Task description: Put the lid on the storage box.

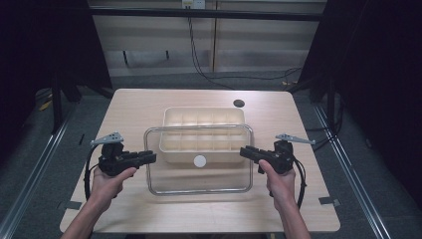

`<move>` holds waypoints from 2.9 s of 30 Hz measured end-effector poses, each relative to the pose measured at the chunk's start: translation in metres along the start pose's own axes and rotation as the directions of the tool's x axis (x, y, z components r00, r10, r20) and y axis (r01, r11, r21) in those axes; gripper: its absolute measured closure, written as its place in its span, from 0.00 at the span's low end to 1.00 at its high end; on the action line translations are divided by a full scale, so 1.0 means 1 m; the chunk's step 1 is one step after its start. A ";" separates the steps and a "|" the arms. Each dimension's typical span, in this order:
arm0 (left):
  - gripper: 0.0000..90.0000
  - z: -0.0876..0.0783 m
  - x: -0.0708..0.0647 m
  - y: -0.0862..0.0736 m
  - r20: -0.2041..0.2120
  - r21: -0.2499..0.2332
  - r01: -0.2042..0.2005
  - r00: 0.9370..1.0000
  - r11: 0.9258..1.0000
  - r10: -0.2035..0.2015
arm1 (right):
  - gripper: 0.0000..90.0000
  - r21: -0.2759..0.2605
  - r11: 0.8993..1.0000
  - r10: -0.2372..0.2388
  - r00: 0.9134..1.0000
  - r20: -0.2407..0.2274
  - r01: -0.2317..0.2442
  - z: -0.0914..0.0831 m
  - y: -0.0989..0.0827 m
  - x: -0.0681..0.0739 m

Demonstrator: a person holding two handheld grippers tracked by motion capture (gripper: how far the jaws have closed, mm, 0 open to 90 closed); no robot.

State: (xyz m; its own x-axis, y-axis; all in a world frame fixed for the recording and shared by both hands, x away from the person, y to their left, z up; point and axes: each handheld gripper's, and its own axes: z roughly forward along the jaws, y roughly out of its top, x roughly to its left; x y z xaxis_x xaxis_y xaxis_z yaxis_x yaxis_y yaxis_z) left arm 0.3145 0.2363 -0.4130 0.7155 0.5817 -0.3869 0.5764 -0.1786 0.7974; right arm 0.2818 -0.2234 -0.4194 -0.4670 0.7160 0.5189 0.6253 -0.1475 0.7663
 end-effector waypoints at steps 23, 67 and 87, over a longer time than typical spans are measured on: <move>0.77 0.003 0.007 0.031 -0.026 -0.032 -0.037 0.999 0.999 0.036 | 0.73 -0.037 0.999 0.006 1.000 -0.009 -0.006 0.007 0.032 -0.005; 0.77 0.017 0.024 0.091 -0.071 -0.067 -0.041 0.997 0.997 0.036 | 0.71 -0.061 0.998 0.038 0.998 0.049 -0.035 0.028 0.089 -0.021; 0.76 0.042 0.037 0.097 -0.093 -0.069 0.018 0.995 0.997 -0.025 | 0.70 -0.047 0.994 0.103 0.990 0.099 -0.099 0.045 0.091 -0.044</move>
State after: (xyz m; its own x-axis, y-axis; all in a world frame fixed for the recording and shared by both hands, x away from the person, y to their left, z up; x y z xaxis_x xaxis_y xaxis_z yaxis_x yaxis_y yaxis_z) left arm 0.4133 0.2072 -0.3695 0.6613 0.6570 -0.3619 0.5607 -0.1126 0.8203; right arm 0.3872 -0.2378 -0.3895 -0.3355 0.7612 0.5549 0.6385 -0.2493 0.7281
